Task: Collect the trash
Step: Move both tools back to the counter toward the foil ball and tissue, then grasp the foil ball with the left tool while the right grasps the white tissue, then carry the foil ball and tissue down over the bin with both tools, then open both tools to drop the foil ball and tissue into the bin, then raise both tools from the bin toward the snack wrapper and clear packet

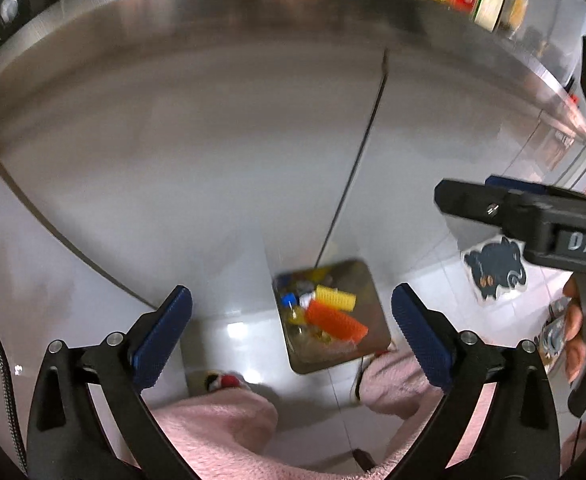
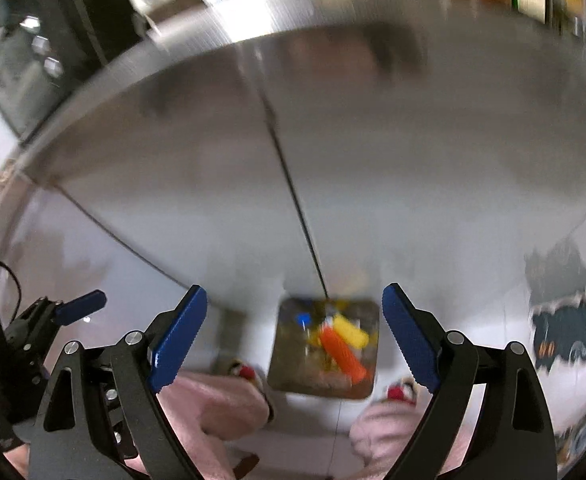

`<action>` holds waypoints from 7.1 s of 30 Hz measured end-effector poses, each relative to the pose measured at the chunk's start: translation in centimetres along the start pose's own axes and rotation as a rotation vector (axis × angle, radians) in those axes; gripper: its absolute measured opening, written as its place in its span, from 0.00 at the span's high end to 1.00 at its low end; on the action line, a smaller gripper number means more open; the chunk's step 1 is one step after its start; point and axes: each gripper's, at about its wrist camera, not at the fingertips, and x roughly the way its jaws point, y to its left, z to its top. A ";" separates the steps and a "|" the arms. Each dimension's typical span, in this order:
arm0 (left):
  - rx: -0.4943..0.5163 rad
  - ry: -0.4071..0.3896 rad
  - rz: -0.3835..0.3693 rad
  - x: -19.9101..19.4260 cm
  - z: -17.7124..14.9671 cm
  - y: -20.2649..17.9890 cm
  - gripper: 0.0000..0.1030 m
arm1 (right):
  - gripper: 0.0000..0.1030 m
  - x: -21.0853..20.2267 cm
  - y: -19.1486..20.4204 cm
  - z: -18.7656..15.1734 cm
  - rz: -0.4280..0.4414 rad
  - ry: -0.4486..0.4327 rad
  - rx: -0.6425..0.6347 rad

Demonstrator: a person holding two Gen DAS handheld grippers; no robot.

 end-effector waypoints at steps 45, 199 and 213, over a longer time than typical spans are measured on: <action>0.077 -0.185 0.035 1.7 28.1 3.0 0.29 | 0.52 4.3 -0.7 27.8 0.065 -0.087 0.117; -0.023 -0.285 0.045 -8.3 21.3 5.0 0.08 | 0.04 -6.6 0.3 22.7 0.033 -0.248 -0.021; 0.006 -0.212 0.011 0.6 30.5 6.3 0.08 | 0.05 2.6 -1.9 30.7 0.027 -0.160 0.044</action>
